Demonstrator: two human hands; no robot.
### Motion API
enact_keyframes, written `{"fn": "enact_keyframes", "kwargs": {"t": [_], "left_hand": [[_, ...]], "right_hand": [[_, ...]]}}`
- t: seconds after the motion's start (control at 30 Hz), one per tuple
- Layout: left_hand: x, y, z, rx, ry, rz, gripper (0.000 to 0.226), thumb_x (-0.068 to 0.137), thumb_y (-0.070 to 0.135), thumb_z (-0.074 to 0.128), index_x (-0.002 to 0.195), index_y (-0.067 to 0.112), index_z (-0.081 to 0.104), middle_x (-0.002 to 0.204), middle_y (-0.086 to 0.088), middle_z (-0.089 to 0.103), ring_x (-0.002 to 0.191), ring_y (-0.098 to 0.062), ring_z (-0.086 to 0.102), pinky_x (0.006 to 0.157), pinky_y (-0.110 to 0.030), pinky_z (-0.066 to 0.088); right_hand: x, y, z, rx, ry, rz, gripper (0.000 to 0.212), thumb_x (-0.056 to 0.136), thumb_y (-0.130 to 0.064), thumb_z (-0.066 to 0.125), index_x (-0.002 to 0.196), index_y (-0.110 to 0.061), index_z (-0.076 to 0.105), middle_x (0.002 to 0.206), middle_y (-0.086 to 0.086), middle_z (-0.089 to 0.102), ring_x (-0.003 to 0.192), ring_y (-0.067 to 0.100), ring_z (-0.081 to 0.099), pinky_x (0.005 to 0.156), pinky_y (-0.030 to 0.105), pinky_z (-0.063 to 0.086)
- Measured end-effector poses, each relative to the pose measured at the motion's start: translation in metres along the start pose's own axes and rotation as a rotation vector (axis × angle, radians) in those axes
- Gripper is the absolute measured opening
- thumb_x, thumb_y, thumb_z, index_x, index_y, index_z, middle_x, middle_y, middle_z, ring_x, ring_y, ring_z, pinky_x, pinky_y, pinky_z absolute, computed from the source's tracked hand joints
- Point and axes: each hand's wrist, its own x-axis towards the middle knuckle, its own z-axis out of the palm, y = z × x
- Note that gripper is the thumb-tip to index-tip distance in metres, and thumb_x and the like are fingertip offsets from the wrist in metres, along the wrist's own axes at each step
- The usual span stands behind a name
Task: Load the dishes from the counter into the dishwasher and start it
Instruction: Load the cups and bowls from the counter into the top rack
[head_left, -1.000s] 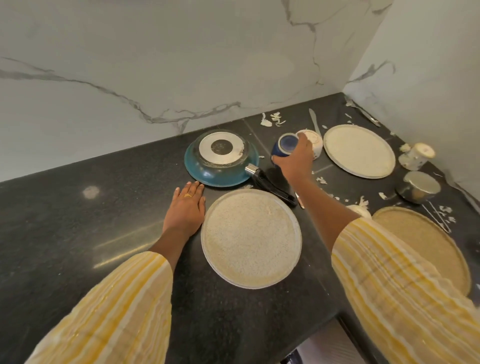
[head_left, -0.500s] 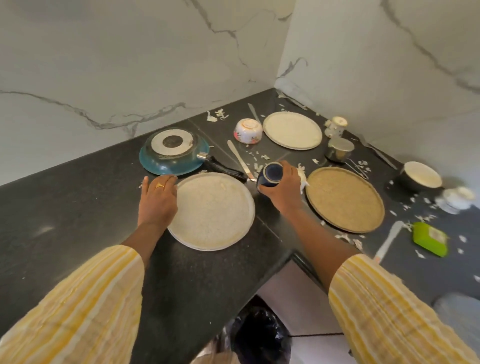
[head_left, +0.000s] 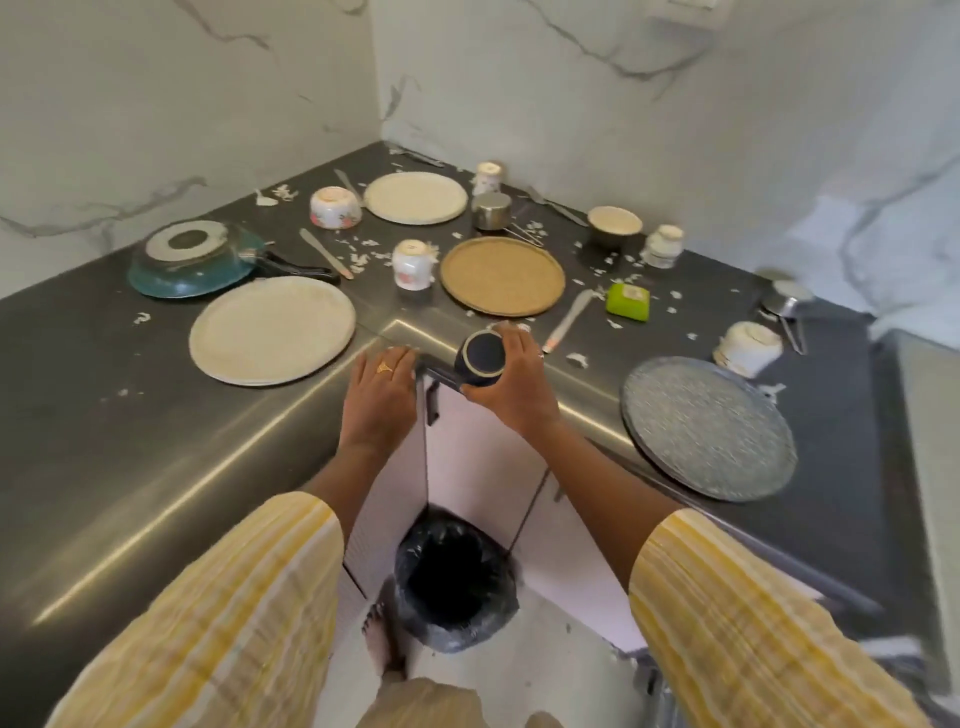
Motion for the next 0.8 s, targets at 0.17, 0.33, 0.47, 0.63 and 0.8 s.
{"fn": "enact_keyframes", "kwargs": {"t": [0.17, 0.33, 0.47, 0.63, 0.8], "left_hand": [[-0.044, 0.073, 0.016, -0.104, -0.070, 0.063, 0.039, 0.095, 0.009, 0.043, 0.133, 0.003, 0.049, 0.133, -0.014, 0.053, 0.129, -0.029, 0.043, 0.116, -0.047, 0.015], [-0.078, 0.131, 0.040, -0.201, -0.180, 0.171, 0.039, 0.095, 0.010, 0.041, 0.133, 0.005, 0.048, 0.133, -0.013, 0.053, 0.128, -0.028, 0.043, 0.115, -0.044, 0.017], [-0.104, 0.167, 0.065, -0.255, -0.289, 0.278, 0.038, 0.096, 0.011, 0.040, 0.133, 0.005, 0.048, 0.132, -0.013, 0.053, 0.127, -0.028, 0.044, 0.114, -0.044, 0.019], [-0.127, 0.206, 0.093, -0.322, -0.448, 0.374, 0.039, 0.095, 0.008, 0.041, 0.133, 0.005, 0.047, 0.131, -0.013, 0.053, 0.125, -0.027, 0.045, 0.115, -0.045, 0.022], [-0.148, 0.241, 0.123, -0.290, -0.532, 0.443, 0.039, 0.096, 0.013, 0.038, 0.134, 0.007, 0.046, 0.133, -0.010, 0.053, 0.125, -0.026, 0.045, 0.115, -0.043, 0.018]], "right_hand": [[-0.082, 0.027, -0.041, -0.001, 0.044, 0.085, 0.080, 0.063, -0.024, 0.084, 0.129, -0.005, 0.043, 0.124, 0.015, 0.046, 0.113, 0.027, 0.046, 0.095, 0.033, 0.044], [-0.147, 0.063, -0.066, -0.014, 0.074, 0.237, 0.080, 0.065, -0.027, 0.082, 0.132, -0.010, 0.042, 0.127, 0.012, 0.045, 0.117, 0.027, 0.043, 0.097, 0.036, 0.044], [-0.192, 0.092, -0.078, -0.026, 0.163, 0.401, 0.085, 0.065, -0.029, 0.083, 0.134, -0.006, 0.040, 0.130, 0.013, 0.044, 0.119, 0.027, 0.042, 0.100, 0.037, 0.042], [-0.251, 0.124, -0.092, -0.055, 0.228, 0.567, 0.081, 0.066, -0.028, 0.083, 0.132, -0.007, 0.041, 0.132, 0.012, 0.046, 0.119, 0.027, 0.044, 0.097, 0.029, 0.041], [-0.306, 0.145, -0.104, -0.093, 0.331, 0.758, 0.084, 0.064, -0.025, 0.083, 0.133, -0.006, 0.040, 0.133, 0.011, 0.044, 0.123, 0.025, 0.041, 0.098, 0.031, 0.042]]}}
